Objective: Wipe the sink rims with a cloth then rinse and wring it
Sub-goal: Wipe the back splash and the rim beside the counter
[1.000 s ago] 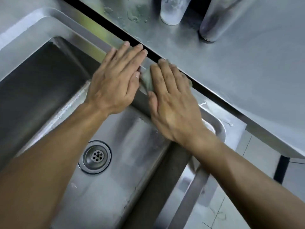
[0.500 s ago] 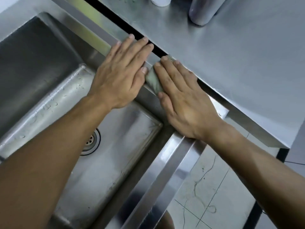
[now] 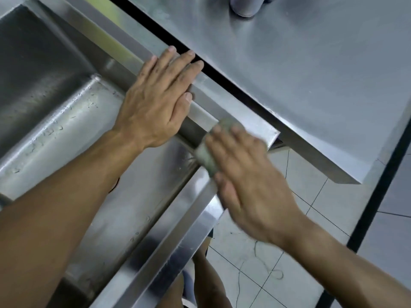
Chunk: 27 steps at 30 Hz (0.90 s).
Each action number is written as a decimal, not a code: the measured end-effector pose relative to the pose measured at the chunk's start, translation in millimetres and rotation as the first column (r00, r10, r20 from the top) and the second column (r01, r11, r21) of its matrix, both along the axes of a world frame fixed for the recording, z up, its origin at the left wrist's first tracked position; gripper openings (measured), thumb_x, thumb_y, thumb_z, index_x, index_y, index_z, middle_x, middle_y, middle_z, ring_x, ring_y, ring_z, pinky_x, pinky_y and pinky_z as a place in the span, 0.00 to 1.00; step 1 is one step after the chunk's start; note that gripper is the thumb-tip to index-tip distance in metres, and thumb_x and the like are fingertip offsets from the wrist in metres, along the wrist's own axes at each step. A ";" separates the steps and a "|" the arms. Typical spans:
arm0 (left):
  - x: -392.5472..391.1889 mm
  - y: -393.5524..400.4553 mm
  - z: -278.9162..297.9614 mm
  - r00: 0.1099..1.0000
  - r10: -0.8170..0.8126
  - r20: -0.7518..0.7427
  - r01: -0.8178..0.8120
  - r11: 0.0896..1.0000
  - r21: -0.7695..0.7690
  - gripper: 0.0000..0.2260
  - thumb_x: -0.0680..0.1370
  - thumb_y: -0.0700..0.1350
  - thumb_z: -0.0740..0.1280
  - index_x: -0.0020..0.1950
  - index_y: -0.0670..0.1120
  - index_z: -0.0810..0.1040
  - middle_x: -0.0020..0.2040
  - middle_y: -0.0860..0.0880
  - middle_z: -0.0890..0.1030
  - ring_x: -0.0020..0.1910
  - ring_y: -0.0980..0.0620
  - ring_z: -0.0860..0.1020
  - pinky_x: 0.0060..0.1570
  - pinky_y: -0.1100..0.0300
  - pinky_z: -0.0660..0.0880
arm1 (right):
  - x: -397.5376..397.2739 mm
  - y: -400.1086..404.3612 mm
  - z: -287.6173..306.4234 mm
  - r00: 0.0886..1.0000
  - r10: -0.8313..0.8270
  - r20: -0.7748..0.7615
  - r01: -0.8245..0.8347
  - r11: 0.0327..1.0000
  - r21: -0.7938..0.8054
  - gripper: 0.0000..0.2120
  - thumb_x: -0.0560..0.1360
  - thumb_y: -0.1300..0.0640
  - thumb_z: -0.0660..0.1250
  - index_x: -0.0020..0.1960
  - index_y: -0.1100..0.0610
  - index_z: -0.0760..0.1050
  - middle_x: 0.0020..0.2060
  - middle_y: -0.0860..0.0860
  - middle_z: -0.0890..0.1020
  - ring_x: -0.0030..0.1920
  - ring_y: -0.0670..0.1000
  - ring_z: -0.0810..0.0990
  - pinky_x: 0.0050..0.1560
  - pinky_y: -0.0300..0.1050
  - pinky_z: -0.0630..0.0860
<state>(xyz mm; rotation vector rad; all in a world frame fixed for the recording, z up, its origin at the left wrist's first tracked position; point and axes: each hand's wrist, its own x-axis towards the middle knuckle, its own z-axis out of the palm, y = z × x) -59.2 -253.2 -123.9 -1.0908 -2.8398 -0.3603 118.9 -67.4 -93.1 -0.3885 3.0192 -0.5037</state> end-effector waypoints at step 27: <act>19.2 2.1 3.6 0.984 0.112 0.137 -0.112 0.994 -0.013 0.26 0.86 0.51 0.46 0.85 0.49 0.50 0.85 0.49 0.50 0.84 0.47 0.46 0.82 0.50 0.44 | 45.4 -21.8 1.4 0.979 0.203 0.037 -0.198 0.975 -0.101 0.24 0.85 0.49 0.59 0.78 0.57 0.69 0.79 0.52 0.68 0.81 0.55 0.62 0.79 0.59 0.61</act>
